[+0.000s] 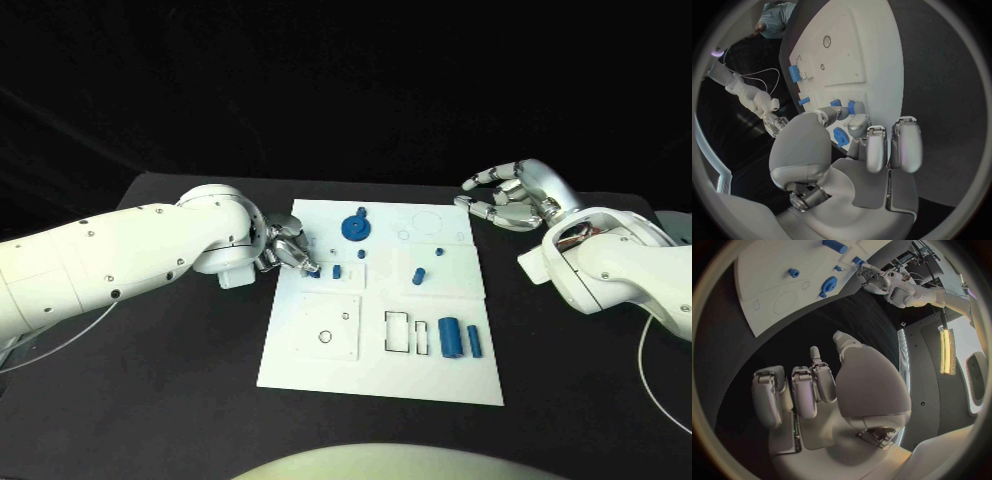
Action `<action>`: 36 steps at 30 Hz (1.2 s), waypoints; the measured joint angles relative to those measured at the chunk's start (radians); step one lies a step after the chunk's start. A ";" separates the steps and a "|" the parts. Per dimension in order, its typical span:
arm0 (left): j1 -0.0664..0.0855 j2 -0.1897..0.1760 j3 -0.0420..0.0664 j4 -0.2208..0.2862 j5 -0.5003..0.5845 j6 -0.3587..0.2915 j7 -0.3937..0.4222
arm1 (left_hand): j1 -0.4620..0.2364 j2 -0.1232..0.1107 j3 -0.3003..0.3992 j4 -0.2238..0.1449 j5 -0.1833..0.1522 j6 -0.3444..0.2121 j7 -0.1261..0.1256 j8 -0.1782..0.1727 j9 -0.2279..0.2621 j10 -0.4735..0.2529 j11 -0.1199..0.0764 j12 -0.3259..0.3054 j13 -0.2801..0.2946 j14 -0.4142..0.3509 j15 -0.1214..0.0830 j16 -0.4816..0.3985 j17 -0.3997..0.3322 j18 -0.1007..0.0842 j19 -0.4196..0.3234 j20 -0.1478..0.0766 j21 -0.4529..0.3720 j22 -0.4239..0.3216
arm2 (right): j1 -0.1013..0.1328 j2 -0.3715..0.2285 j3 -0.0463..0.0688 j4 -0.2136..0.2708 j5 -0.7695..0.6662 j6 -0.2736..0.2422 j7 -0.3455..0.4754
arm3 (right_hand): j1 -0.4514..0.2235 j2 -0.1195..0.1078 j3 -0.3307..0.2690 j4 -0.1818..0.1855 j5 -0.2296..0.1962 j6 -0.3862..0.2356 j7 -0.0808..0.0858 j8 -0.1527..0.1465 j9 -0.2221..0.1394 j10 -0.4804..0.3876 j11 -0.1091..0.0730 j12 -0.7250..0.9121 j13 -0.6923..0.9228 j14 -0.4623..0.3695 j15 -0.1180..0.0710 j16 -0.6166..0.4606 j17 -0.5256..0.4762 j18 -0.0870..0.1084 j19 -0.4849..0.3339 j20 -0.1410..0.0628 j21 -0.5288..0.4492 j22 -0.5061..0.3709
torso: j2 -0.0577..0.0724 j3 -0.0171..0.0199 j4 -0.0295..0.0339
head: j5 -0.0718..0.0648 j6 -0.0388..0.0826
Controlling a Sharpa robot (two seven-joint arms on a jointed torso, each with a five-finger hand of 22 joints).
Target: Assemble the parts on the task board
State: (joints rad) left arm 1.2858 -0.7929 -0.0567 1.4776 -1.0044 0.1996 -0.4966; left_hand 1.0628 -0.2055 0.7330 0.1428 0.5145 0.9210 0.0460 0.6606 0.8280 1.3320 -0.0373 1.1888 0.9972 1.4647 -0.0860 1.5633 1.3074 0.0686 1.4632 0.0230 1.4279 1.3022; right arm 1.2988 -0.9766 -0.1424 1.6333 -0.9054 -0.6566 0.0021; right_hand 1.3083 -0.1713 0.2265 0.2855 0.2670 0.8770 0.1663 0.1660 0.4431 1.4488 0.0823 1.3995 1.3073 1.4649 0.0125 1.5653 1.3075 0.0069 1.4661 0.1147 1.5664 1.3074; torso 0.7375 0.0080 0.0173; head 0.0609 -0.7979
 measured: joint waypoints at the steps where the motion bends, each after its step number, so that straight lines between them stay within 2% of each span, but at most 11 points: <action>1: 0.001 0.001 0.000 -0.002 0.002 0.003 0.000 | 0.000 0.000 0.000 0.000 0.002 0.000 0.000 0.000 0.000 0.000 0.000 0.000 0.001 -0.001 -0.001 0.002 0.000 0.000 0.000 0.000 0.000 0.001 | 0.000 0.000 0.000 0.000 0.000 0.000 0.000 | 0.000 0.000 0.000 0.000 0.000 0.000 0.000 0.000 0.000 0.000 0.000 0.000 0.000 0.000 0.000 0.000 0.000 0.000 0.000 0.000 0.000 0.000 | 0.000 -0.0001 0.0001 | 0.000 0.000; 16: 0.016 0.035 0.000 -0.038 0.007 0.040 -0.002 | -0.003 -0.003 0.000 0.000 0.010 0.011 -0.004 0.001 0.000 0.007 0.000 0.007 0.009 -0.001 -0.001 0.004 0.000 0.000 0.004 -0.003 0.004 0.006 | 0.000 0.001 0.000 0.000 0.000 0.000 0.000 | 0.000 0.000 0.000 0.000 0.000 0.000 0.000 0.000 0.000 0.000 0.000 0.000 0.000 0.000 0.000 0.000 0.000 0.000 0.000 0.000 0.000 0.000 | 0.000 -0.0003 0.0005 | -0.002 -0.003; 26: 0.028 0.060 0.000 -0.060 -0.009 0.086 -0.009 | -0.007 -0.007 -0.006 -0.006 0.049 0.015 -0.007 0.001 -0.005 0.014 0.000 0.021 0.026 0.002 -0.005 0.004 0.000 0.000 0.004 -0.003 0.008 0.006 | 0.000 0.001 0.000 0.000 0.000 0.000 0.000 | 0.000 0.000 0.000 0.000 0.000 0.000 0.000 0.000 0.000 0.000 0.000 0.000 0.000 0.000 0.000 0.000 0.000 0.000 0.000 0.000 0.000 0.001 | 0.000 -0.0002 0.0011 | -0.003 -0.008; 36: 0.031 0.066 0.000 -0.065 -0.035 0.112 -0.017 | -0.007 -0.007 -0.008 -0.008 0.065 0.018 -0.007 0.001 -0.008 0.016 -0.002 0.022 0.031 0.002 -0.005 0.004 0.000 0.000 0.004 -0.003 0.012 0.006 | 0.000 0.001 0.000 0.000 0.000 0.000 0.000 | 0.000 0.000 0.000 0.000 0.000 0.000 0.000 0.000 0.000 0.000 0.000 0.000 0.001 0.000 0.000 0.000 0.000 0.000 0.000 0.000 0.000 0.001 | -0.001 -0.0004 0.0009 | -0.004 -0.008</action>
State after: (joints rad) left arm 1.3166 -0.7269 -0.0563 1.4125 -1.0394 0.3115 -0.5133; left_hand 1.0562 -0.2122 0.7254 0.1351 0.5793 0.9390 0.0387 0.6616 0.8195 1.3479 -0.0393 1.2111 1.0281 1.4669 -0.0910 1.5672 1.3073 0.0686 1.4669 0.0196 1.4396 1.3079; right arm 1.2988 -0.9758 -0.1424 1.6334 -0.9052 -0.6566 0.0025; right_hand 1.3083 -0.1713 0.2265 0.2855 0.2669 0.8770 0.1663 0.1660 0.4433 1.4488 0.0823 1.3995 1.3081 1.4649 0.0125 1.5653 1.3073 0.0069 1.4661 0.1147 1.5664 1.3079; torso 0.7368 0.0076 0.0181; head 0.0565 -0.8062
